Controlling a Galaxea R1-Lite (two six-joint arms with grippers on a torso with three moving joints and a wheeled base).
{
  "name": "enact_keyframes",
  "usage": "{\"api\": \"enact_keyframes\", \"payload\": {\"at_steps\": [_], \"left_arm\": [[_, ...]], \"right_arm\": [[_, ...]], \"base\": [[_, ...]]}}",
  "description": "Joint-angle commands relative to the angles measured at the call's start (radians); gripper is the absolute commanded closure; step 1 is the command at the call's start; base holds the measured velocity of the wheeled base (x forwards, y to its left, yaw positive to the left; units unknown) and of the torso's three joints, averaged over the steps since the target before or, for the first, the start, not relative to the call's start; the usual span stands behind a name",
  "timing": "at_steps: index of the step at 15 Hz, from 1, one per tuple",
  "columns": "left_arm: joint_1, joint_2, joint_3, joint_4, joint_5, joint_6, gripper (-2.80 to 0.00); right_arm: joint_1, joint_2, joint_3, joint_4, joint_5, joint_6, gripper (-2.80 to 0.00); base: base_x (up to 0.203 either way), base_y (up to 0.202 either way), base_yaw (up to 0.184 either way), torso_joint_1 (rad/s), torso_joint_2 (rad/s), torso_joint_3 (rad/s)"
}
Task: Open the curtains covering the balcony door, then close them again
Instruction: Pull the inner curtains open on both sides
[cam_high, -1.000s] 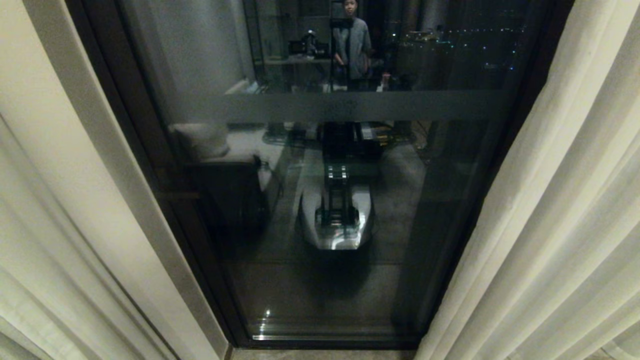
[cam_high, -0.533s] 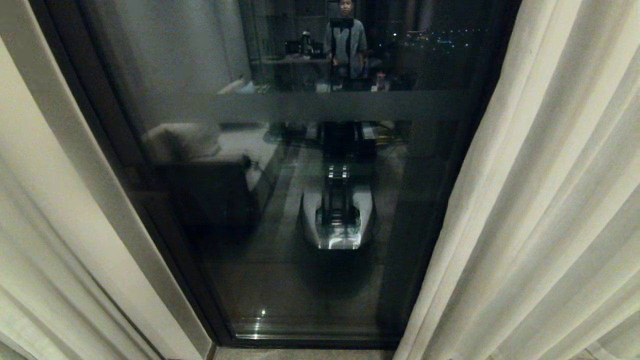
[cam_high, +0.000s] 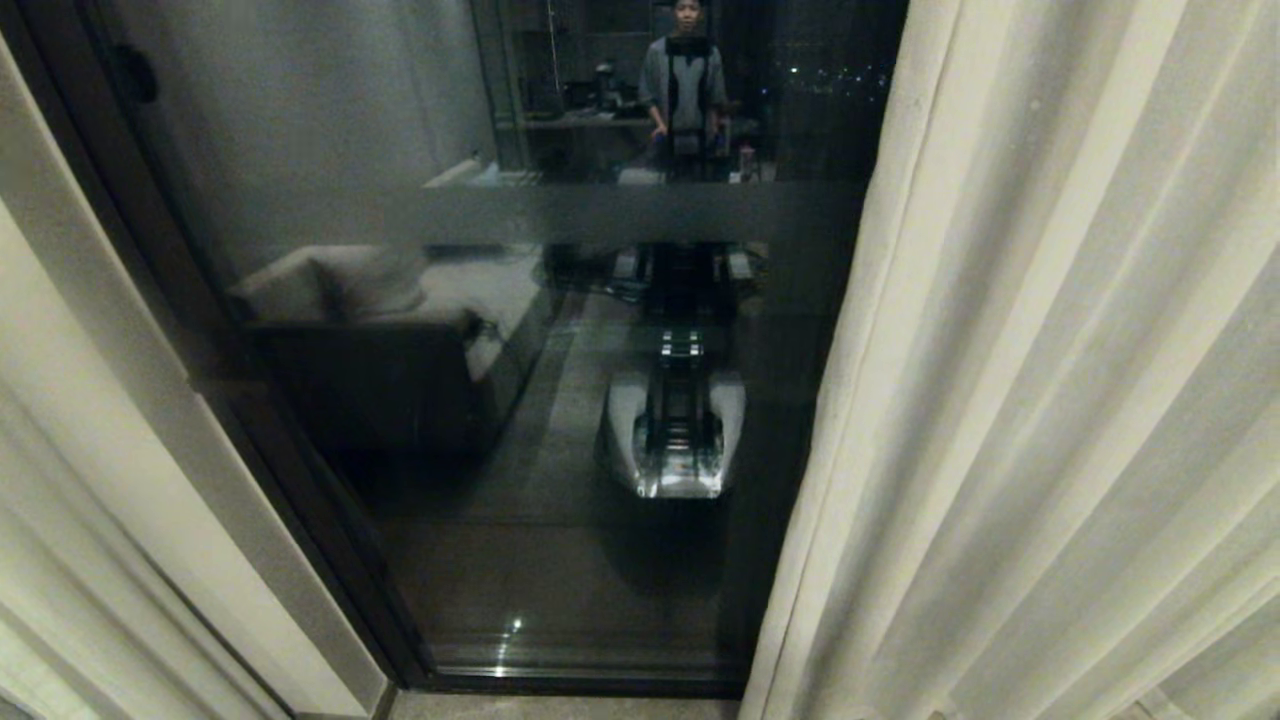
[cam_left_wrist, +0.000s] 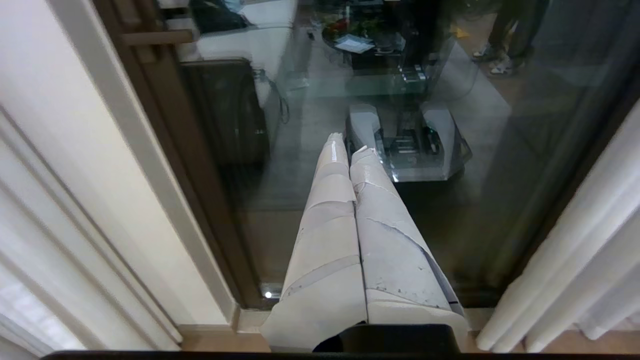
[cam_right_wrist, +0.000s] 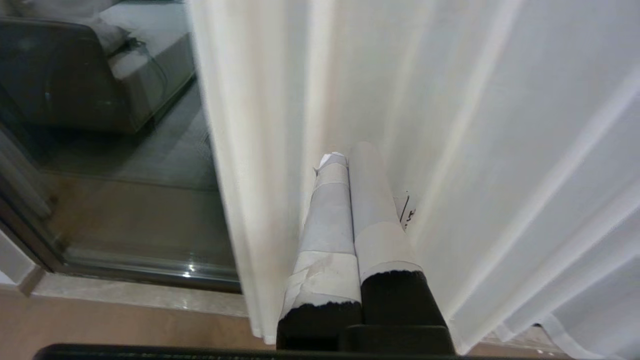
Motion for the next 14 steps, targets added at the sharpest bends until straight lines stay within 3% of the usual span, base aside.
{"api": "enact_keyframes", "payload": {"at_steps": [1, 11, 14], "left_arm": [[0.001, -0.002, 0.000, 0.000, 0.000, 0.000, 0.00], [0.001, -0.002, 0.002, -0.001, 0.002, -0.004, 0.00], [0.001, -0.002, 0.002, -0.003, 0.002, -0.006, 0.00]], "right_arm": [[0.000, 0.000, 0.000, 0.000, 0.001, -0.001, 0.00], [0.000, 0.000, 0.000, 0.000, 0.001, -0.001, 0.00], [0.000, 0.000, 0.000, 0.000, 0.001, -0.001, 0.00]], "base": [[0.000, -0.189, 0.004, 0.002, 0.00, 0.007], [0.000, -0.190, 0.003, 0.002, 0.00, 0.002], [0.000, -0.081, 0.000, 0.002, 0.00, 0.002]]}}
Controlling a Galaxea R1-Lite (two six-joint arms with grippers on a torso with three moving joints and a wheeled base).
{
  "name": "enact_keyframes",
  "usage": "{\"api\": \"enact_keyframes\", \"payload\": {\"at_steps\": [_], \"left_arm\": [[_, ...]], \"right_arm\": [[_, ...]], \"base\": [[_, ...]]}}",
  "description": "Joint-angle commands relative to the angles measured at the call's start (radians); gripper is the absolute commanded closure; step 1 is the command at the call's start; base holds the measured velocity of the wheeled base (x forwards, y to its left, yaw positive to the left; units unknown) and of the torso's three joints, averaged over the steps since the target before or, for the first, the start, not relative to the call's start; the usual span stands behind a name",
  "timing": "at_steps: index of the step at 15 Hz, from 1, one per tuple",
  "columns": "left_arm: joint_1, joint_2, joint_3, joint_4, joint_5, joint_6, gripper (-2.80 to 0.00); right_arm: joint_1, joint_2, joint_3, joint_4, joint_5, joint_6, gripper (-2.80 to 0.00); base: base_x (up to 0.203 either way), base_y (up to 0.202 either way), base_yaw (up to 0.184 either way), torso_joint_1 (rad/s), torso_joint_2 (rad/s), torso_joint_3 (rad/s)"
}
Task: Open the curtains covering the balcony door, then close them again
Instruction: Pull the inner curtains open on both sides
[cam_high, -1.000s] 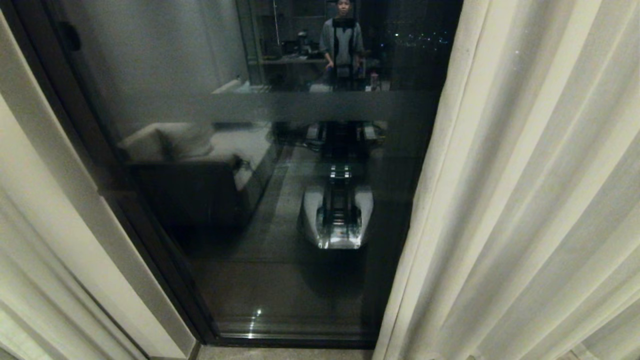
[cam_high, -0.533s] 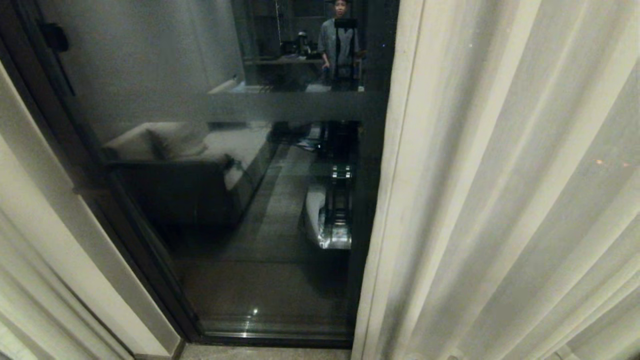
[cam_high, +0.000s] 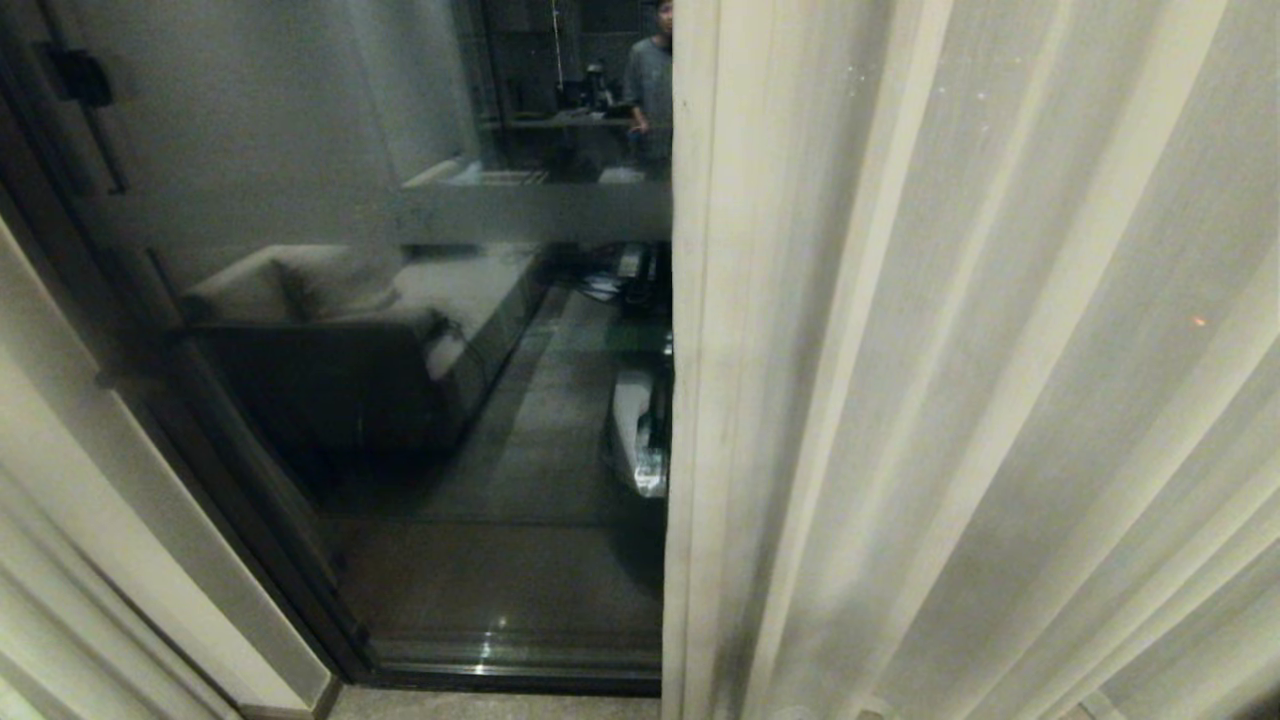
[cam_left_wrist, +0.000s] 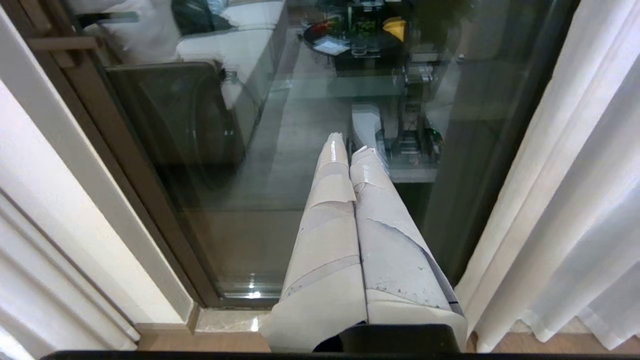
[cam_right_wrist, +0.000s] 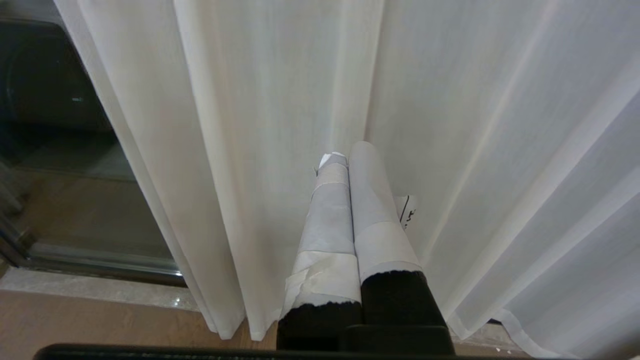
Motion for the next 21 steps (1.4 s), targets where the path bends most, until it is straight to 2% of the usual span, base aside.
{"api": "enact_keyframes", "payload": {"at_steps": [1, 12, 16, 21], "left_arm": [[0.000, -0.001, 0.000, -0.002, 0.000, 0.000, 0.00], [0.000, -0.001, 0.000, -0.002, 0.000, 0.000, 0.00], [0.000, -0.001, 0.000, -0.002, 0.000, 0.000, 0.00], [0.000, -0.001, 0.000, -0.002, 0.000, 0.000, 0.00]], "right_arm": [[0.000, 0.000, 0.000, 0.000, 0.001, -0.001, 0.00], [0.000, 0.000, 0.000, 0.000, 0.001, -0.013, 0.00], [0.000, 0.000, 0.000, 0.000, 0.005, -0.104, 0.00], [0.000, 0.005, -0.004, 0.014, 0.012, -0.105, 0.00]], "base": [[0.000, 0.000, 0.000, 0.000, 0.00, 0.000], [0.000, 0.000, 0.000, 0.000, 0.00, 0.000], [0.000, 0.000, 0.000, 0.000, 0.00, 0.000], [0.000, 0.000, 0.000, 0.000, 0.00, 0.000]]}}
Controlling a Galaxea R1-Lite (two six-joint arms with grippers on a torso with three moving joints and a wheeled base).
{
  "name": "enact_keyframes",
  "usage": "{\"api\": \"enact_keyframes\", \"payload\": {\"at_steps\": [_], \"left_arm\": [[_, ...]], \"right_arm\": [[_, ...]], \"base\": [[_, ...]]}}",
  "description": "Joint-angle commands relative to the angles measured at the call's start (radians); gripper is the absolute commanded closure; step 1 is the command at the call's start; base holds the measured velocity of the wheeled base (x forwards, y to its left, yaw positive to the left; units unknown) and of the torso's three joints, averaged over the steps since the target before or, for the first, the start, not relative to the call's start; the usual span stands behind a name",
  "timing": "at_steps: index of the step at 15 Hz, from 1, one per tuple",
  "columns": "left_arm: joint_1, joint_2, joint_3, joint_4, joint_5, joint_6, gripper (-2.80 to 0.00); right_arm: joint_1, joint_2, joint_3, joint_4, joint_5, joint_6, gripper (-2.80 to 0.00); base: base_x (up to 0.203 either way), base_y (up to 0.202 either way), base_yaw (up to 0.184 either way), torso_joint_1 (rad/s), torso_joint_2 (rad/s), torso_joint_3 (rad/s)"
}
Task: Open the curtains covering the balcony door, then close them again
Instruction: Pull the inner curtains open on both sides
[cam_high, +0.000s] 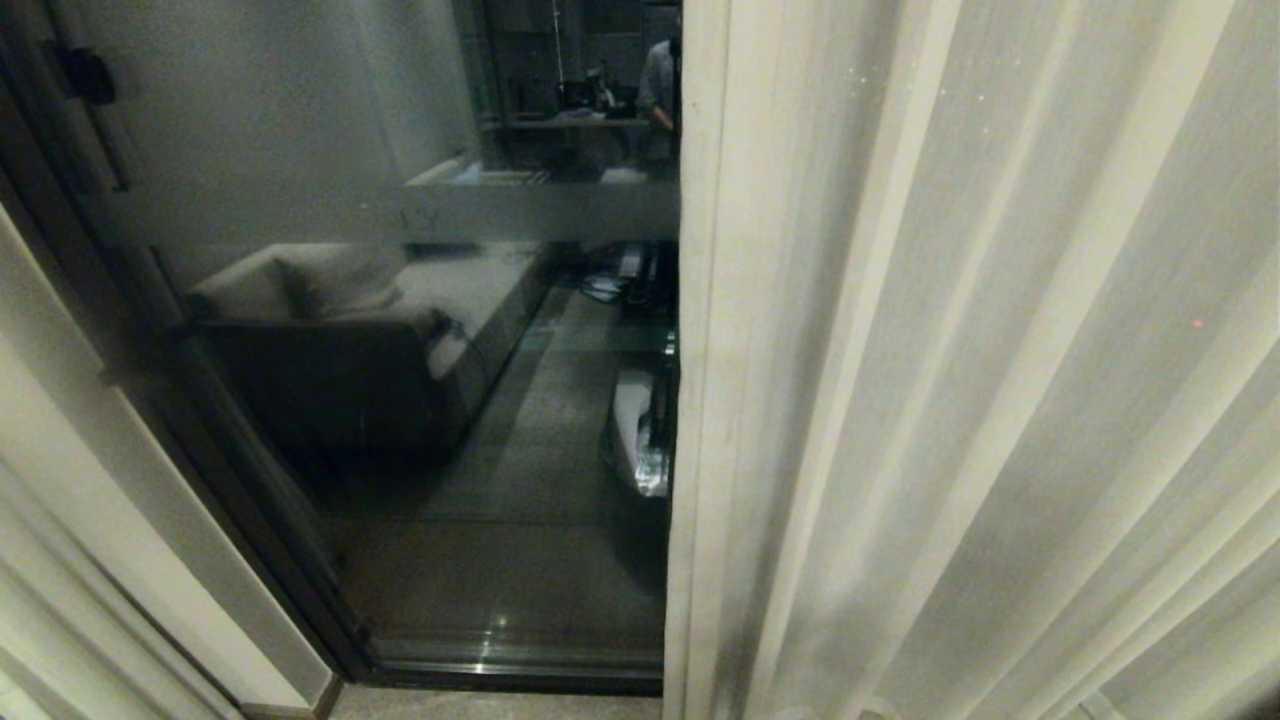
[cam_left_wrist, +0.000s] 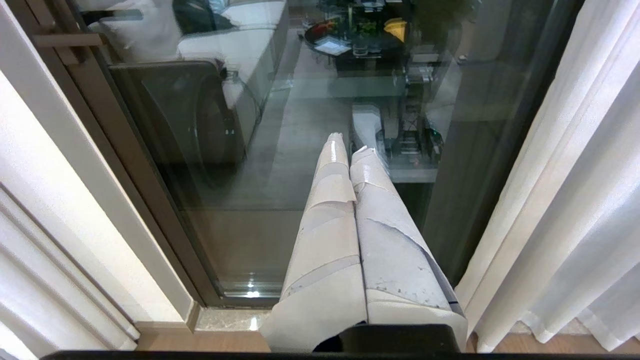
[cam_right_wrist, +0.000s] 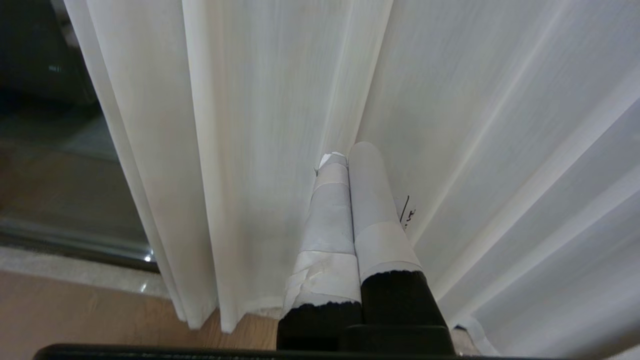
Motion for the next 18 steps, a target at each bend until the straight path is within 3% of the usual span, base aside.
{"api": "enact_keyframes", "payload": {"at_steps": [1, 7, 10, 13, 18], "left_arm": [[0.000, -0.001, 0.000, 0.000, 0.000, 0.000, 0.00], [0.000, -0.001, 0.000, 0.000, 0.000, 0.000, 0.00], [0.000, -0.001, 0.000, 0.000, 0.000, 0.000, 0.00], [0.000, -0.001, 0.000, 0.000, 0.000, 0.000, 0.00], [0.000, -0.001, 0.000, 0.000, 0.000, 0.000, 0.00]], "right_arm": [[0.000, 0.009, -0.007, 0.019, 0.000, -0.002, 0.00], [0.001, 0.054, -0.021, 0.022, 0.000, 0.000, 0.00], [0.003, 0.161, -0.108, 0.019, 0.083, 0.003, 0.00], [0.045, 0.321, -0.178, -0.009, 0.105, 0.005, 0.00], [0.180, 0.666, -0.331, -0.201, 0.218, 0.018, 0.00]], "base": [[0.000, 0.000, 0.000, 0.000, 0.00, 0.000], [0.000, 0.000, 0.000, 0.000, 0.00, 0.000], [0.000, 0.000, 0.000, 0.000, 0.00, 0.000], [0.000, 0.000, 0.000, 0.000, 0.00, 0.000], [0.000, 0.000, 0.000, 0.000, 0.00, 0.000]]}}
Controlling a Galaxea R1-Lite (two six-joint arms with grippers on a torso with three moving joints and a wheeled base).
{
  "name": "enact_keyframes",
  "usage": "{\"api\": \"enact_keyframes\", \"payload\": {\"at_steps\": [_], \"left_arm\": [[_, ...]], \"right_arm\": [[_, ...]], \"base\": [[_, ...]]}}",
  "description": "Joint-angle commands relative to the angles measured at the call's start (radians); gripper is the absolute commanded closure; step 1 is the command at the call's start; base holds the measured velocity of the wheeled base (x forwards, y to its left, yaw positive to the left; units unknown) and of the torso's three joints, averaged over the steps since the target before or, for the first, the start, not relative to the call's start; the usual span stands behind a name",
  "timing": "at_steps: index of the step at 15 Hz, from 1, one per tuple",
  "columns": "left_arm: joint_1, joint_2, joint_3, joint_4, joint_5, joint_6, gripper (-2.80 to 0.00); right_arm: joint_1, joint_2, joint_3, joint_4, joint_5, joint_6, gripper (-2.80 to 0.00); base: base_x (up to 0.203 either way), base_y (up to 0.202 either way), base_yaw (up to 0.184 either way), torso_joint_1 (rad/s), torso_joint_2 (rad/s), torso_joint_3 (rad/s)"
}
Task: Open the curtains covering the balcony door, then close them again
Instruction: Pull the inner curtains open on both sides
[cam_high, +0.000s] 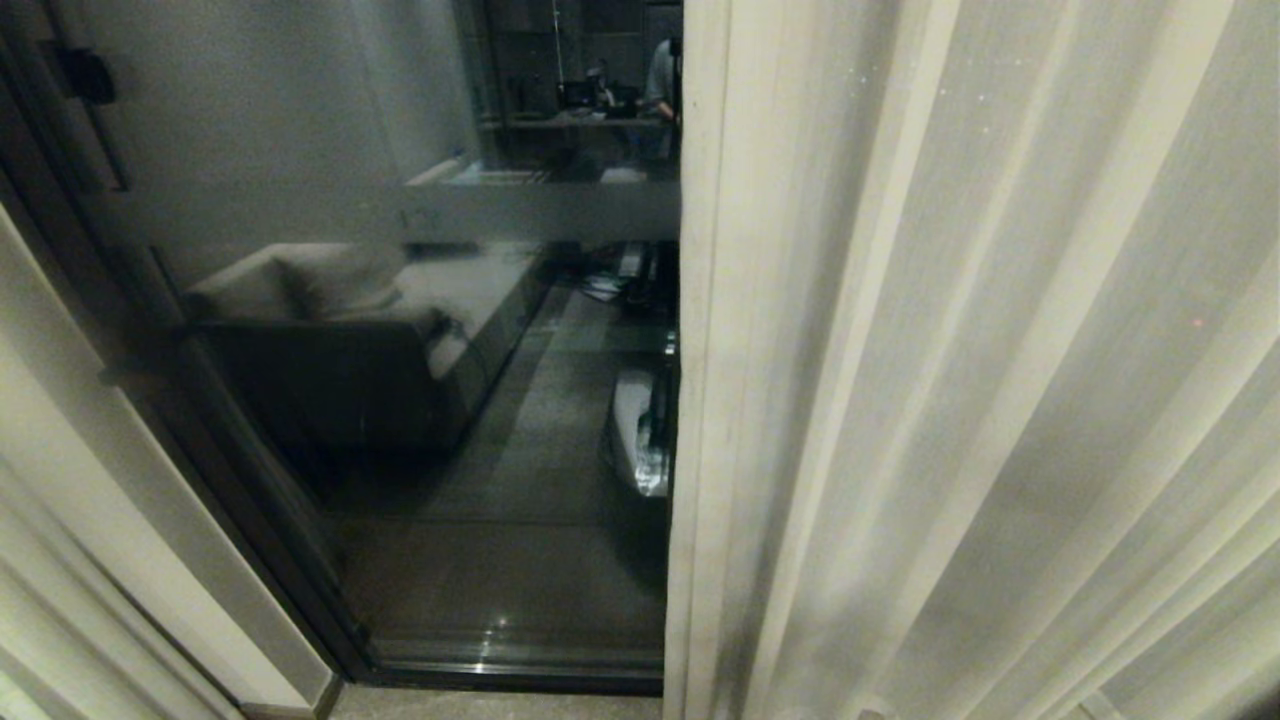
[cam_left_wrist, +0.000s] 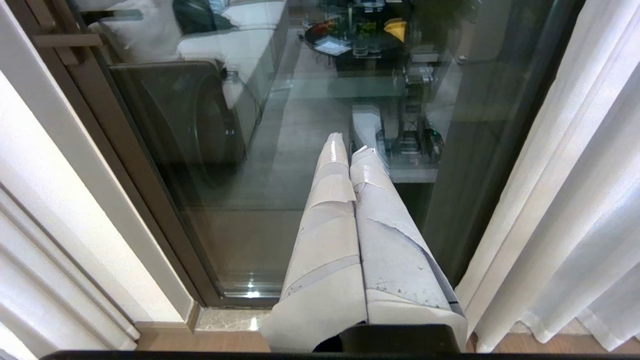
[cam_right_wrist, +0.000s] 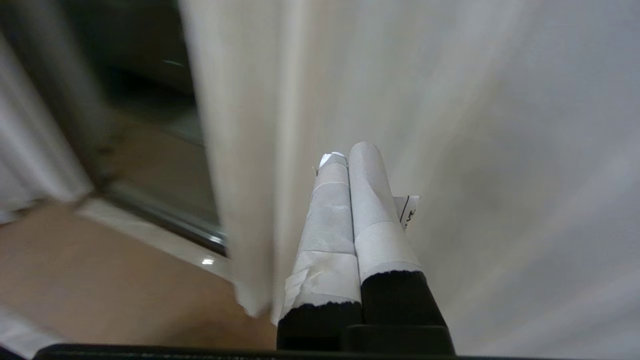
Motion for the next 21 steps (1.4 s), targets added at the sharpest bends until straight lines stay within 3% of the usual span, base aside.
{"api": "enact_keyframes", "payload": {"at_steps": [1, 3, 7, 13, 14, 17, 21], "left_arm": [[0.000, -0.001, 0.000, -0.001, 0.000, 0.000, 0.00], [0.000, -0.001, 0.000, -0.001, 0.000, 0.000, 0.00], [0.000, -0.001, 0.000, -0.001, 0.000, 0.000, 0.00], [0.000, -0.001, 0.000, -0.001, 0.000, 0.000, 0.00], [0.000, -0.001, 0.000, -0.001, 0.000, 0.000, 0.00], [0.000, -0.001, 0.000, -0.001, 0.000, 0.000, 0.00], [0.000, -0.001, 0.000, -0.001, 0.000, 0.000, 0.00]], "right_arm": [[0.097, 0.239, -0.104, -0.073, 0.076, 0.005, 0.00], [0.209, 0.356, -0.213, -0.111, 0.170, 0.011, 0.00], [0.407, 0.548, -0.345, -0.171, 0.210, 0.006, 0.00], [0.545, 0.794, -0.510, -0.259, 0.210, 0.003, 0.00], [0.548, 0.825, -0.540, -0.261, 0.209, 0.002, -2.80], [0.555, 0.915, -0.614, -0.262, 0.176, 0.003, -2.80], [0.554, 1.010, -0.660, -0.345, -0.010, 0.008, -2.80]], "base": [[0.000, 0.000, 0.000, 0.000, 0.00, 0.000], [0.000, 0.000, 0.000, 0.000, 0.00, 0.000], [0.000, 0.000, 0.000, 0.000, 0.00, 0.000], [0.000, 0.000, 0.000, 0.000, 0.00, 0.000], [0.000, 0.000, 0.000, 0.000, 0.00, 0.000], [0.000, 0.000, 0.000, 0.000, 0.00, 0.000], [0.000, 0.000, 0.000, 0.000, 0.00, 0.000]]}}
